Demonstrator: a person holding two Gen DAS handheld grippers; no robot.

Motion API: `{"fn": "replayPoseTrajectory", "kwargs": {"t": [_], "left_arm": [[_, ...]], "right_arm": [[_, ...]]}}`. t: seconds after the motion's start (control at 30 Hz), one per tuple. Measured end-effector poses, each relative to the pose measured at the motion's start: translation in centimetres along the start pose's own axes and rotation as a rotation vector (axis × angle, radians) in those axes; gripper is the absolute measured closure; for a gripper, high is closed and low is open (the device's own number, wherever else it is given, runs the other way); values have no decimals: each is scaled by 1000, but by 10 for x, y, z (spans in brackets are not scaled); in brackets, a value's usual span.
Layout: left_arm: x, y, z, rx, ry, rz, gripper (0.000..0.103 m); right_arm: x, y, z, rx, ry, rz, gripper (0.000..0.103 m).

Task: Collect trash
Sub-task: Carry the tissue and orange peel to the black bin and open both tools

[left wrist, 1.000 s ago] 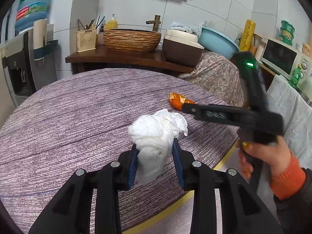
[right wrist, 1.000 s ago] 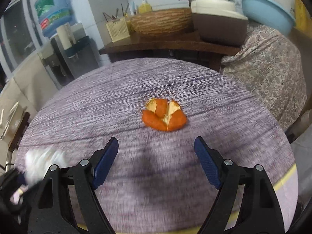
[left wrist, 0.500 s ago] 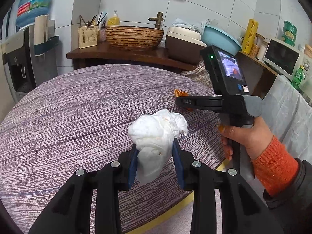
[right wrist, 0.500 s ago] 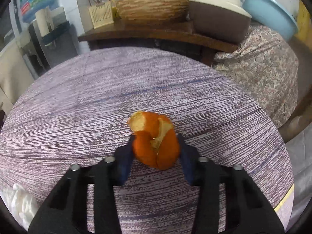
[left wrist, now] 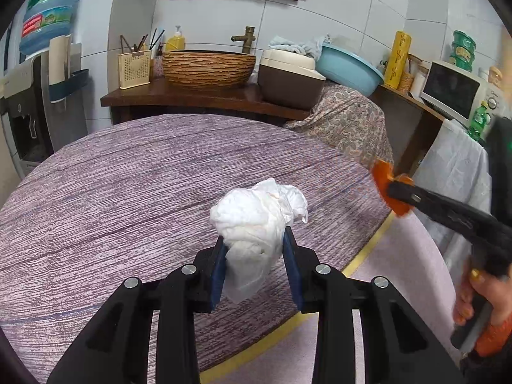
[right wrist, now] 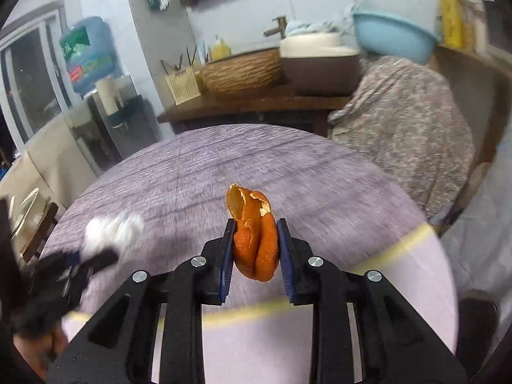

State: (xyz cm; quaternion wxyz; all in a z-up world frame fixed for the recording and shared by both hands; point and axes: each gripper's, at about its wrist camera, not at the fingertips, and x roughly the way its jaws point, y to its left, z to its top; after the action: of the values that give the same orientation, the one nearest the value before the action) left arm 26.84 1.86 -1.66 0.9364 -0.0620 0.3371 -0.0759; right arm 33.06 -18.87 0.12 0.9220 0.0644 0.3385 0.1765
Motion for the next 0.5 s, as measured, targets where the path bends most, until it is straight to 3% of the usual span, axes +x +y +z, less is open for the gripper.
{"fn": "replayPoseTrajectory", "kwargs": {"t": [0.27,0.5], "left_arm": [[-19,-53,-12,113,-15,-111,70],[-36,-156,-43,310,22,-280,70]], "right_arm": [[-115,-44,-77,20,-104,-92,77],[-199,-94,-156,70,-175,-269,77]]}}
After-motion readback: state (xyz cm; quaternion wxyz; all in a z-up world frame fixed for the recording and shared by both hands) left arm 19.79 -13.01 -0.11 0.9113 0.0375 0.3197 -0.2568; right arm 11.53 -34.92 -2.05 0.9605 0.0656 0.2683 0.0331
